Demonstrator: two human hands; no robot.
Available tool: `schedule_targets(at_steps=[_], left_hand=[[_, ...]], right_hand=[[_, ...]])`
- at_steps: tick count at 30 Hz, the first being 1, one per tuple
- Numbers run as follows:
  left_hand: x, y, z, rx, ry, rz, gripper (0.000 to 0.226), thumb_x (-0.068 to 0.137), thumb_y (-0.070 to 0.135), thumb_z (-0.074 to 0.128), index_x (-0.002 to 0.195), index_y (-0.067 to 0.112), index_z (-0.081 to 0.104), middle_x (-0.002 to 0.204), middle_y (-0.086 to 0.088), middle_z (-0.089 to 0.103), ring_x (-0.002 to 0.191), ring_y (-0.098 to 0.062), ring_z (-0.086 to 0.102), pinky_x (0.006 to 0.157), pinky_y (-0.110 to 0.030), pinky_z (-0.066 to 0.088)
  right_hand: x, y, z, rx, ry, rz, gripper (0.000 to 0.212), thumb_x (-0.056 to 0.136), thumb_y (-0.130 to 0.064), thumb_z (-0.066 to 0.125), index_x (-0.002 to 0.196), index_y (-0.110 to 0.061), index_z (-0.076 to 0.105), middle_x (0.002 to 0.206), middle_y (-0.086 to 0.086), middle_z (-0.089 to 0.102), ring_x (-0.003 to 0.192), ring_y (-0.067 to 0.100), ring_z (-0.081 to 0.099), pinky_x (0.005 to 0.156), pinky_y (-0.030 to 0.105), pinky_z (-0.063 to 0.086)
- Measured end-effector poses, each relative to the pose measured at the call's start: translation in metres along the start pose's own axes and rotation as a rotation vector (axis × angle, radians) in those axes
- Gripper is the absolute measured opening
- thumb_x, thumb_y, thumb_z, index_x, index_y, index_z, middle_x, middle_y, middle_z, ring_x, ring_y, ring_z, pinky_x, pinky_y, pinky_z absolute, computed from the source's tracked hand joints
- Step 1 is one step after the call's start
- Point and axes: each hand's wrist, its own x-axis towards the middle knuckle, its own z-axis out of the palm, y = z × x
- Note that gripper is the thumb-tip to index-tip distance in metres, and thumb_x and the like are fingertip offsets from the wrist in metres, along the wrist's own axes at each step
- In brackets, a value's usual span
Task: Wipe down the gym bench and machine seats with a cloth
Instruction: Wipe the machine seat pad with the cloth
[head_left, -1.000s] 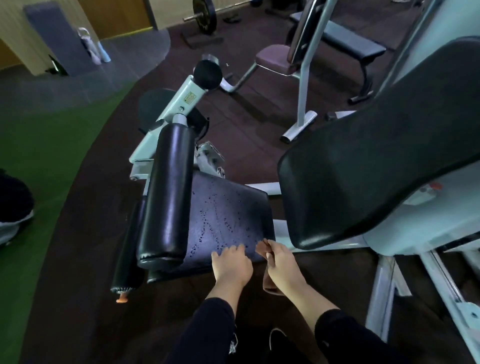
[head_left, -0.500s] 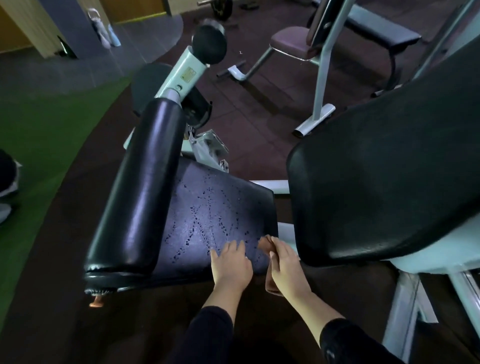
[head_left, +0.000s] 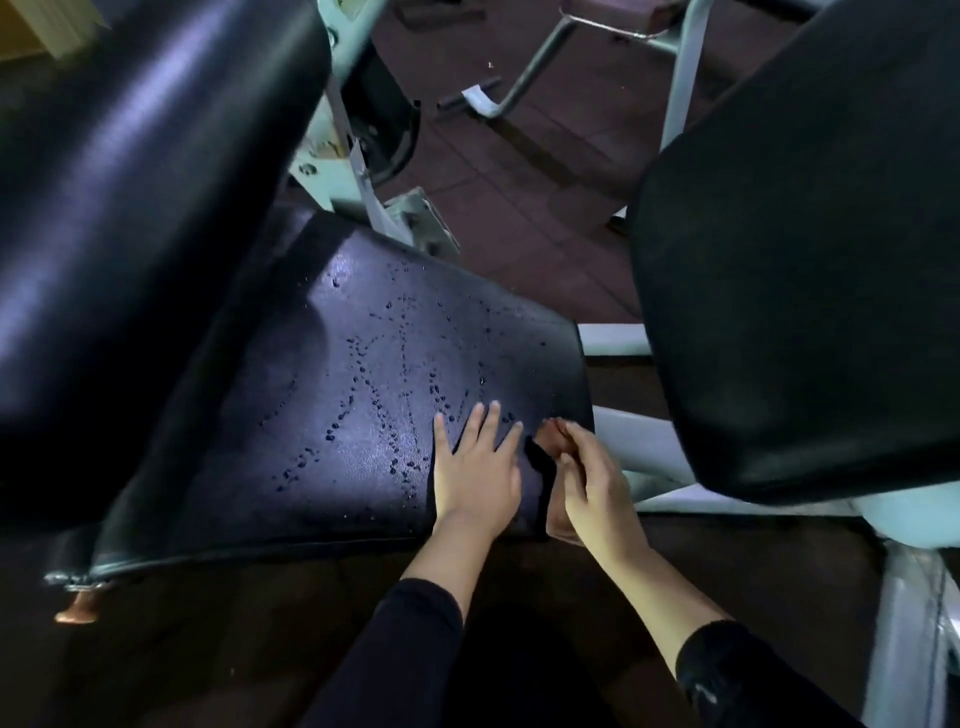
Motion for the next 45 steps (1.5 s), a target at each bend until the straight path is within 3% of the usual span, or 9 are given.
schedule_targets(at_steps=[5,8,13,17,25,30,34,40,45], left_hand=[[0.018,-0.004,0.026,0.016,0.193,0.018,0.051,0.103,0.044,0.01,0.153,0.038,0.006,0.162,0.0,-0.007,0.149,-0.017,-0.011,0.113,-0.06,-0.014],[0.017,-0.007,0.037,0.039,0.263,0.019,0.051,0.102,0.046,0.008,0.153,0.039,0.005,0.162,0.002,-0.007,0.149,-0.017,-0.011,0.114,-0.057,-0.014],[0.021,-0.005,0.049,0.031,0.413,0.007,0.051,0.102,0.047,0.014,0.152,0.041,0.016,0.163,0.003,0.004,0.149,-0.017,-0.002,0.117,-0.055,-0.007],[0.022,-0.004,0.05,0.023,0.439,0.001,0.051,0.101,0.047,0.016,0.151,0.042,0.019,0.162,0.003,0.008,0.15,-0.017,0.001,0.117,-0.054,-0.005],[0.024,-0.004,0.051,0.016,0.464,-0.035,0.054,0.1,0.046,0.018,0.152,0.035,0.021,0.162,0.0,0.01,0.149,-0.018,0.003,0.118,-0.051,-0.003],[0.025,-0.008,0.046,-0.004,0.468,-0.012,0.051,0.101,0.043,0.022,0.151,0.035,0.027,0.161,0.005,0.017,0.148,-0.014,0.012,0.119,-0.047,0.002],[0.026,-0.031,0.031,-0.003,0.409,0.046,0.047,0.103,0.038,0.025,0.15,0.037,0.028,0.159,0.014,0.018,0.146,-0.006,0.015,0.119,-0.039,0.006],[0.021,-0.044,0.036,0.088,0.403,-0.048,0.051,0.1,0.05,0.011,0.151,0.044,0.016,0.161,0.012,0.007,0.149,-0.014,0.003,0.117,-0.054,-0.004],[0.023,-0.043,0.039,0.103,0.423,-0.051,0.053,0.099,0.051,0.008,0.151,0.043,0.013,0.162,0.009,0.006,0.149,-0.016,0.002,0.116,-0.056,-0.004]], right_hand=[[0.014,0.027,0.026,-0.041,-0.046,-0.091,0.047,0.097,-0.028,0.033,0.137,-0.007,0.044,0.143,0.01,0.044,0.135,0.021,0.037,0.114,0.025,0.02],[0.014,0.041,0.032,-0.055,-0.067,-0.165,0.048,0.097,-0.035,0.028,0.144,-0.025,0.031,0.153,-0.003,0.028,0.143,0.011,0.019,0.119,0.031,0.012],[0.013,0.044,0.035,-0.072,-0.049,-0.223,0.047,0.092,-0.044,0.032,0.138,-0.049,0.023,0.151,-0.017,0.021,0.141,0.002,0.013,0.116,0.024,0.011],[0.014,0.045,0.035,-0.08,-0.047,-0.214,0.049,0.091,-0.044,0.033,0.139,-0.041,0.035,0.152,-0.012,0.029,0.142,0.008,0.019,0.116,0.026,0.013],[-0.009,0.055,0.032,0.053,0.055,-0.141,0.046,0.093,-0.038,0.032,0.137,-0.033,0.044,0.148,-0.017,0.034,0.14,0.003,0.022,0.117,0.025,0.015],[0.016,0.057,0.034,-0.02,-0.032,-0.129,0.051,0.09,-0.042,0.028,0.139,-0.033,0.041,0.149,-0.013,0.034,0.142,0.009,0.021,0.119,0.033,0.013],[0.014,0.039,0.043,-0.111,-0.11,-0.279,0.055,0.091,-0.049,0.021,0.14,-0.032,0.041,0.148,-0.011,0.037,0.141,0.012,0.026,0.116,0.039,0.02],[-0.049,0.034,0.031,-0.133,-0.031,-0.548,0.042,0.099,-0.025,0.034,0.14,-0.026,0.043,0.148,-0.012,0.037,0.142,0.008,0.022,0.117,0.036,0.02],[-0.022,0.073,0.013,0.036,-0.065,-0.412,0.041,0.097,-0.026,0.034,0.135,-0.021,0.049,0.144,-0.01,0.043,0.141,0.008,0.025,0.116,0.039,0.022]])
